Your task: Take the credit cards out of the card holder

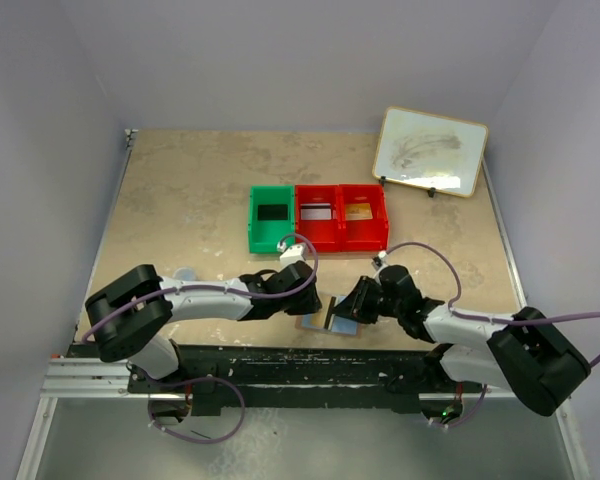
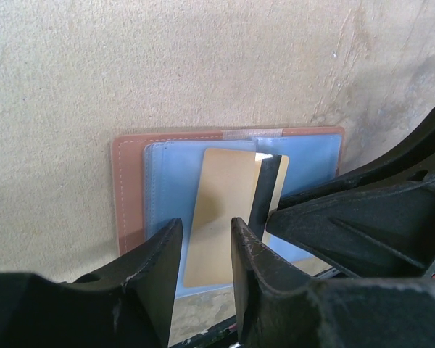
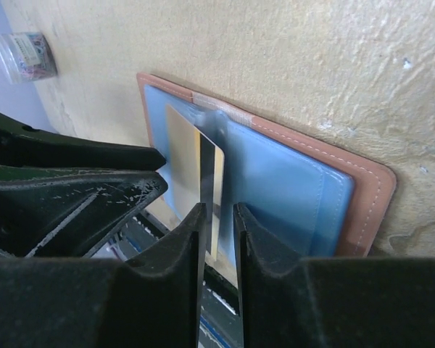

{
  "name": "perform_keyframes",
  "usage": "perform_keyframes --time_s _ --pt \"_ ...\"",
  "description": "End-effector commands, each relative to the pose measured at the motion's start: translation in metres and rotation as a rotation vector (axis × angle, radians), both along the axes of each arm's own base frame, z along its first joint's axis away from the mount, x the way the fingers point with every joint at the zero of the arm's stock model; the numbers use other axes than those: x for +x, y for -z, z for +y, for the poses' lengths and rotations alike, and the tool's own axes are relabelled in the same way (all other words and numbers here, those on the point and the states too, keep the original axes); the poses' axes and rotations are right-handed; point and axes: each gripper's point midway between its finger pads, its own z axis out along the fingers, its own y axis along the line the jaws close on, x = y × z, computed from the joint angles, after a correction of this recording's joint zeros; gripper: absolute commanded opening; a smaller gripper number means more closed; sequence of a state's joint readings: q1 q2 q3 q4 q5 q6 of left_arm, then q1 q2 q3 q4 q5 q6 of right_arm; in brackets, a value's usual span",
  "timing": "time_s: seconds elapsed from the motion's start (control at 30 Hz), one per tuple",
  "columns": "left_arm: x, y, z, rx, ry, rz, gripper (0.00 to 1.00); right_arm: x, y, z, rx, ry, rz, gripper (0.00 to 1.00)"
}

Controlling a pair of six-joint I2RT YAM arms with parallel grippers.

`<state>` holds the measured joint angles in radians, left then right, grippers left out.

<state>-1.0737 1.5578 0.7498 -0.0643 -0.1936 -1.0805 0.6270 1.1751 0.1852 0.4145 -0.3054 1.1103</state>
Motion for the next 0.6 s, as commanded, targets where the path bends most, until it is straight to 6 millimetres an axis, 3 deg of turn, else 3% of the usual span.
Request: perform_keyframes --time_s 0.0,0.2,0.33,0.57 --pt "-0.008 0.015 0.004 0.048 0.025 0.023 0.31 0.009 -0.009 0.001 0.036 0.054 -0.019 0.28" --pt "-0.010 0.014 0.006 0.046 0.020 0.027 0.31 0.019 -0.013 -0.004 0.066 0.128 -0.071 0.39" --pt "-0.009 0.010 0.004 0.035 0.018 0.022 0.30 0.014 -0.006 -0.007 0.050 0.089 -0.110 0.39" --pt "-0.009 0.010 0.003 0.032 0.023 0.025 0.30 0.011 -0.020 0.001 0.104 0.043 -0.139 0.36"
